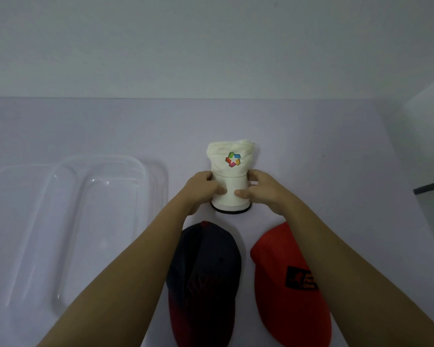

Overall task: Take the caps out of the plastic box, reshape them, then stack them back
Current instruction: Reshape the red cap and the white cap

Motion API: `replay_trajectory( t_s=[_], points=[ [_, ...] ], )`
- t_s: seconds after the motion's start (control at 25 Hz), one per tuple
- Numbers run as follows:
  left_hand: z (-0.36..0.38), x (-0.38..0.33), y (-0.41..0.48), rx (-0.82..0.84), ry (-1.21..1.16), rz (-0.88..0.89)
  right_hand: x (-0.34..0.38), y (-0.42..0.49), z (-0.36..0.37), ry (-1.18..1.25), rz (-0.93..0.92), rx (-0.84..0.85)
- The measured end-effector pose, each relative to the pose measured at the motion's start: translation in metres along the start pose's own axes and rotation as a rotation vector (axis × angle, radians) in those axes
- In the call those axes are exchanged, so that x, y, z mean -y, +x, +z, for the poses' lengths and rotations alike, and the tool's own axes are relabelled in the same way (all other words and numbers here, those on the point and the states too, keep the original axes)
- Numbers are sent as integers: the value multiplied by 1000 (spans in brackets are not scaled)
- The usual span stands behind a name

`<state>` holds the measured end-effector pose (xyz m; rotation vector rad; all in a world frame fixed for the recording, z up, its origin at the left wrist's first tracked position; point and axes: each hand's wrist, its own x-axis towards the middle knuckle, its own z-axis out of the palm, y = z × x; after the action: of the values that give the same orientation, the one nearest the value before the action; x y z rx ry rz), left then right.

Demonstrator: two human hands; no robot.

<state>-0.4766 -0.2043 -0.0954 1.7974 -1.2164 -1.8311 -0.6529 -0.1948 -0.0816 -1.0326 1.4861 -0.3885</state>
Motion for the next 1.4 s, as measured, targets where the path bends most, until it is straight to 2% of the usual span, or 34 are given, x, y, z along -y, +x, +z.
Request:
replay_trajectory(
  t_s=[0.12, 0.2, 0.28, 0.36, 0.44, 0.52, 0.6, 0.72, 0.84, 0.92, 1.04, 1.28, 1.4],
  points=[
    [-3, -3, -11, -10, 88, -13, 12, -18, 1, -166, -27, -81],
    [-6, -7, -30, -68, 249, 12, 23, -41, 7, -304, -122, -234],
    [-8, -3, -58, -212, 347, 80, 23, -69, 19, -189, -238, -392],
    [-4, 15, -98, -332, 313, 181, 7, -105, 44, 27, -333, -438],
    [6, 45, -135, -412, 265, 255, -21, -137, 77, 113, -378, -401],
    [19, 73, -163, -472, 258, 266, -47, -157, 103, 66, -363, -373],
    [31, 95, -173, -508, 235, 247, -66, -159, 117, -17, -330, -332],
    [39, 119, -171, -502, 94, 197, -80, -151, 125, -8, -234, -238],
    [36, 130, -166, -382, -190, 173, -91, -143, 129, 84, -159, -177],
    [34, 134, -163, -319, -292, 138, -96, -137, 128, 147, -97, -179],
    [34, 136, -162, -331, -409, 110, -100, -134, 126, 342, -47, -155],
    [37, 134, -164, -376, -421, 121, -103, -134, 125, 555, -48, -93],
    [38, 132, -165, -371, -448, 89, -110, -138, 127, 668, 12, -40]
  ],
)
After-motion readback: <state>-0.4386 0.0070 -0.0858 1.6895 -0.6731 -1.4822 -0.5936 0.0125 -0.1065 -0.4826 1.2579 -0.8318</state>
